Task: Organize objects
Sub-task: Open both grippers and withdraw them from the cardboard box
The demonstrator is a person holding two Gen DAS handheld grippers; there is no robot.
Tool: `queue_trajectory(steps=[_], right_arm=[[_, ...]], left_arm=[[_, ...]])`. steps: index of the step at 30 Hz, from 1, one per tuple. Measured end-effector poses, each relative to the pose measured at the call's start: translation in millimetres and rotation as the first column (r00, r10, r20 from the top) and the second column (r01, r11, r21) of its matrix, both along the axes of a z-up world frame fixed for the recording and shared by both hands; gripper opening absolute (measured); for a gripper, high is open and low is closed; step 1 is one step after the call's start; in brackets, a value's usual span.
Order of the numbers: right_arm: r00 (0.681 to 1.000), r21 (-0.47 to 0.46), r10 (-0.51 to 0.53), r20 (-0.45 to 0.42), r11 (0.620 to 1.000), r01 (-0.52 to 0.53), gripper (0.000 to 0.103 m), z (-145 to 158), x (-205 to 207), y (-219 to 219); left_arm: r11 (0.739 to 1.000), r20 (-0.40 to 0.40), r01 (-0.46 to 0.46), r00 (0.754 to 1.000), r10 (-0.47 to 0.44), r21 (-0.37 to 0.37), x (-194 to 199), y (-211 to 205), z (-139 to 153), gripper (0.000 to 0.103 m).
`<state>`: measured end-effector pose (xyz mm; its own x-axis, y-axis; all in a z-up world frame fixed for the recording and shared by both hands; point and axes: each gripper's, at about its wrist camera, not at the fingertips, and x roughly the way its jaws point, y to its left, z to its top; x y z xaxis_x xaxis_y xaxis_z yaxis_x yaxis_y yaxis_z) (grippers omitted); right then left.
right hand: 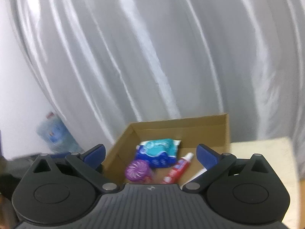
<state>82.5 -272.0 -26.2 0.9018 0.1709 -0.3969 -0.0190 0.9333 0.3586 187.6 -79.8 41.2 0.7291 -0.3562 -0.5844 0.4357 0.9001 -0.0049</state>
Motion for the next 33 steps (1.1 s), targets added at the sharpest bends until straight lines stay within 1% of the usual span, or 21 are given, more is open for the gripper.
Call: queue_trajectory(steps=[2,3,5,6,7,8,10,13,16,19,21,25,33], right_arm=[[1.000,-0.050,-0.029,0.008,0.998,0.029,0.103,-0.1,-14.8,8.8],[0.999,-0.075,-0.045,0.014,0.996,0.046,0.103,-1.6,-22.0,13.1],[0.996,-0.124,-0.089,0.020,0.988,0.091,0.103,-6.6,-33.2,21.4],[0.993,-0.151,-0.115,0.026,0.981,0.118,0.103,-11.0,-38.3,26.5],[0.990,-0.177,-0.138,0.029,0.974,0.141,0.103,-16.1,-42.7,31.7],[0.988,-0.203,-0.150,0.031,0.967,0.153,0.103,-21.6,-46.4,37.5],[0.987,-0.265,-0.158,0.020,0.951,0.157,0.103,-32.7,-46.8,47.7],[0.985,-0.325,-0.171,-0.020,0.933,0.155,0.103,-43.3,-43.2,58.3],[0.977,-0.328,-0.198,-0.078,0.931,0.162,0.103,-50.7,-33.9,60.6],[0.968,-0.317,-0.225,-0.113,0.931,0.179,0.103,-55.9,-29.3,61.0],[0.967,-0.316,-0.225,-0.122,0.932,0.177,0.103,-58.4,-28.8,61.6],[0.965,-0.313,-0.228,-0.131,0.933,0.178,0.103,-59.4,-29.2,61.2],[0.962,-0.289,-0.227,-0.150,0.941,0.177,0.103,-62.0,-20.9,58.8]], left_arm=[[1.000,0.032,-0.022,0.999,0.022,0.004,-10.8,4.2,-5.9,0.103],[1.000,0.033,-0.023,0.999,0.023,0.002,-14.2,6.3,-7.6,0.103],[1.000,-0.013,-0.020,1.000,0.020,0.000,-14.5,8.7,-16.8,0.103],[1.000,-0.021,-0.017,1.000,0.016,-0.013,-16.2,10.6,-20.7,0.103],[1.000,-0.010,-0.018,1.000,0.018,-0.023,-17.8,13.1,-26.6,0.103],[1.000,0.004,-0.025,1.000,0.025,-0.017,-19.5,12.5,-32.6,0.103],[0.999,0.000,-0.042,0.999,0.042,0.009,-20.4,10.9,-41.4,0.103],[0.999,-0.038,-0.037,0.999,0.037,0.014,-14.5,10.4,-50.9,0.103],[0.999,-0.062,-0.023,0.998,0.026,0.041,-11.2,10.5,-55.6,0.103],[0.998,-0.072,-0.018,0.997,0.023,0.063,-8.2,10.2,-56.9,0.103],[0.998,-0.087,-0.008,0.996,0.014,0.069,-4.3,10.2,-57.2,0.103],[0.998,-0.114,0.006,0.993,0.001,0.059,1.6,11.6,-58.5,0.103],[0.999,-0.145,0.013,0.989,-0.007,0.041,9.2,13.0,-65.0,0.103]])
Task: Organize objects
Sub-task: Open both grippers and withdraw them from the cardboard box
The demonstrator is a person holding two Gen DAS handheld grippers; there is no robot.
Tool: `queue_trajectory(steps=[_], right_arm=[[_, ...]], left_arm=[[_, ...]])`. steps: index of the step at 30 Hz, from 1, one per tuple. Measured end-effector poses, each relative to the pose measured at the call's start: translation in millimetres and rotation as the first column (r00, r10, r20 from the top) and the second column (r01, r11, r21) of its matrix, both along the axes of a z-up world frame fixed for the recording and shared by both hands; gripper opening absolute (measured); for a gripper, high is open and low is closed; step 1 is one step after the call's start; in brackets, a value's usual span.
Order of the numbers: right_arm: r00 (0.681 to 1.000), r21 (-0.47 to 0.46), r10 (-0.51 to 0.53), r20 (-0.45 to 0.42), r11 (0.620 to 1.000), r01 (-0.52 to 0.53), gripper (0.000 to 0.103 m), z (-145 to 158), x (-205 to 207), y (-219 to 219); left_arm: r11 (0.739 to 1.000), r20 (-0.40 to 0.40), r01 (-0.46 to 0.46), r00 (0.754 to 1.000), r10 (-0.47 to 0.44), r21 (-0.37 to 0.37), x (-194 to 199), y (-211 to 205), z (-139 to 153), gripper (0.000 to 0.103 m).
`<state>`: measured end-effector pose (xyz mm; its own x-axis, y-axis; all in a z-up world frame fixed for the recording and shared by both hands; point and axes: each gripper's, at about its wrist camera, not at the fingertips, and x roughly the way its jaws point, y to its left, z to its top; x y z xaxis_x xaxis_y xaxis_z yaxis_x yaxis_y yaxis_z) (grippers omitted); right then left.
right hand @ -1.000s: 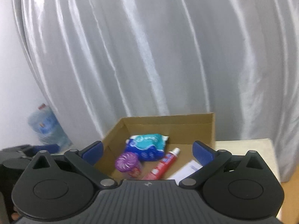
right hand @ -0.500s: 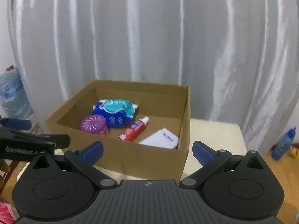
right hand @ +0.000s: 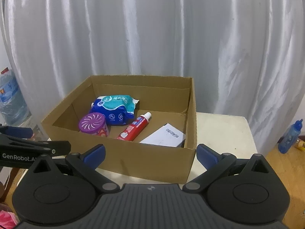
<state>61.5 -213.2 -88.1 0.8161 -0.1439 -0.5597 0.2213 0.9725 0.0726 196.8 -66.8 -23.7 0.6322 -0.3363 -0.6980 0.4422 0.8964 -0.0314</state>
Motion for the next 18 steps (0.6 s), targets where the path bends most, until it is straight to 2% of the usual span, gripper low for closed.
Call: queue_trajectory(steps=[18], right_arm=[[1.000,0.025,0.001,-0.021,1.000,0.000,0.103,-5.0,4.1,-2.1]], left_arm=[[1.000,-0.014,-0.004,1.000,0.004,0.013,2.4,-2.7,-2.9,0.103]])
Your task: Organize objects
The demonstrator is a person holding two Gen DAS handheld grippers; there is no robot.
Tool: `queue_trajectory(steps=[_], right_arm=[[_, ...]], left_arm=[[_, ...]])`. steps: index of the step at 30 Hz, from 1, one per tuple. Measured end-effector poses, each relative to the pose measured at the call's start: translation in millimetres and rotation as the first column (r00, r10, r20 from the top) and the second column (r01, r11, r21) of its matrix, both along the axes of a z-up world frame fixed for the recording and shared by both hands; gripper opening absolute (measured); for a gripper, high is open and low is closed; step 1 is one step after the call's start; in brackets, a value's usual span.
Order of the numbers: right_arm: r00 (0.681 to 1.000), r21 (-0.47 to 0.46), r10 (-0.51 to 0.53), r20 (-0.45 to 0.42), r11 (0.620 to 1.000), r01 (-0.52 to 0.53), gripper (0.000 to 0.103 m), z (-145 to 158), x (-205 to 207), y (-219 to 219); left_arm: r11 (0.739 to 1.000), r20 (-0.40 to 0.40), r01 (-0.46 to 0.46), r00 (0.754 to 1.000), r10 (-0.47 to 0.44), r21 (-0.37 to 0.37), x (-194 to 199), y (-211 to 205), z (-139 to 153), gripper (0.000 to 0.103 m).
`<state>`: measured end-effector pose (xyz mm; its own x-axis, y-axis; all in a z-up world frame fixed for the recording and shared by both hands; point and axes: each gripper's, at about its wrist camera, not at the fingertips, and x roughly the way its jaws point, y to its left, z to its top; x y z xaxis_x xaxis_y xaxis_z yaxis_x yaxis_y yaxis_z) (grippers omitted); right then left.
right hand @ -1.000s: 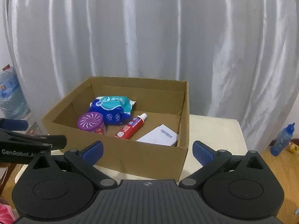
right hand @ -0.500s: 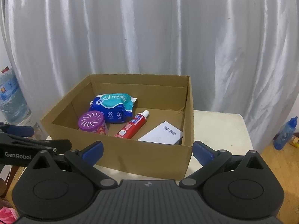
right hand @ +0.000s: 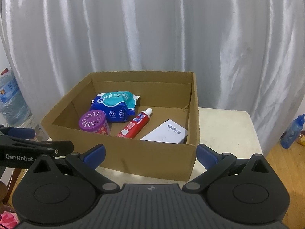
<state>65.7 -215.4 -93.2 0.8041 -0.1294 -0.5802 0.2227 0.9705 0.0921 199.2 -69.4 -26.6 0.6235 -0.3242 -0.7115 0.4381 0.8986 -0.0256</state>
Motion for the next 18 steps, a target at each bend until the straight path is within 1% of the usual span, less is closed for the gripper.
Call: queue_trajectory(steps=[18], right_arm=[[1.000,0.015,-0.008,-0.003,1.000,0.008,0.103,-0.3,-1.1,-3.3]], left_arm=[[1.000,0.006,0.004,1.000,-0.004,0.004,0.0,-2.1,1.2,0.102]])
